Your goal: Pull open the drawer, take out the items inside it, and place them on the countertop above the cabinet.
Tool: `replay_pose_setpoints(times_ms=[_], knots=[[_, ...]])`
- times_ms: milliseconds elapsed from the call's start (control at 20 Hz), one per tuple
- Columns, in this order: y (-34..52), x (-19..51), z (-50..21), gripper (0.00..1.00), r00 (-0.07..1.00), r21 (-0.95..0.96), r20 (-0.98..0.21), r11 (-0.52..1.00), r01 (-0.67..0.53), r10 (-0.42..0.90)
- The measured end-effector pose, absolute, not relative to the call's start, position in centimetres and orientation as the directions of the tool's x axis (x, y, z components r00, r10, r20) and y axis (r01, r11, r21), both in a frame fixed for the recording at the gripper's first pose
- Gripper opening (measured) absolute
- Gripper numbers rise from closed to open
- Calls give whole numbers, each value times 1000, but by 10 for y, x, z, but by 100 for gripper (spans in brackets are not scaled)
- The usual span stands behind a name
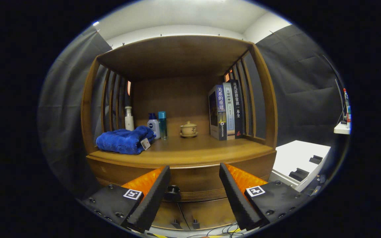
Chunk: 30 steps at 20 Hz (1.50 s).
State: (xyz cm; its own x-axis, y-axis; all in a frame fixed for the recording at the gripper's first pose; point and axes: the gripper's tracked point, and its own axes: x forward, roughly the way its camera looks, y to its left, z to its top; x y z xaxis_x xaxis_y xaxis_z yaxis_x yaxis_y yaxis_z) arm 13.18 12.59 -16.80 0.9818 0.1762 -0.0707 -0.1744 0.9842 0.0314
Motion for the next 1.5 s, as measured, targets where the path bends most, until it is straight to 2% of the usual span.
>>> replay_pose_setpoints(times_ms=[300,600,900,1100,1450,1500], knots=[[144,150,-213,98,977,46,-137,986,-160,165],[158,157,-247,76,956,43,-215,980,-196,200],[168,162,-250,54,949,38,-226,975,-218,221],[168,161,-252,51,947,-8,-258,980,-199,191],[167,159,-254,33,946,-35,-270,980,-195,179],[167,157,-255,33,945,-30,-275,981,-194,178]])
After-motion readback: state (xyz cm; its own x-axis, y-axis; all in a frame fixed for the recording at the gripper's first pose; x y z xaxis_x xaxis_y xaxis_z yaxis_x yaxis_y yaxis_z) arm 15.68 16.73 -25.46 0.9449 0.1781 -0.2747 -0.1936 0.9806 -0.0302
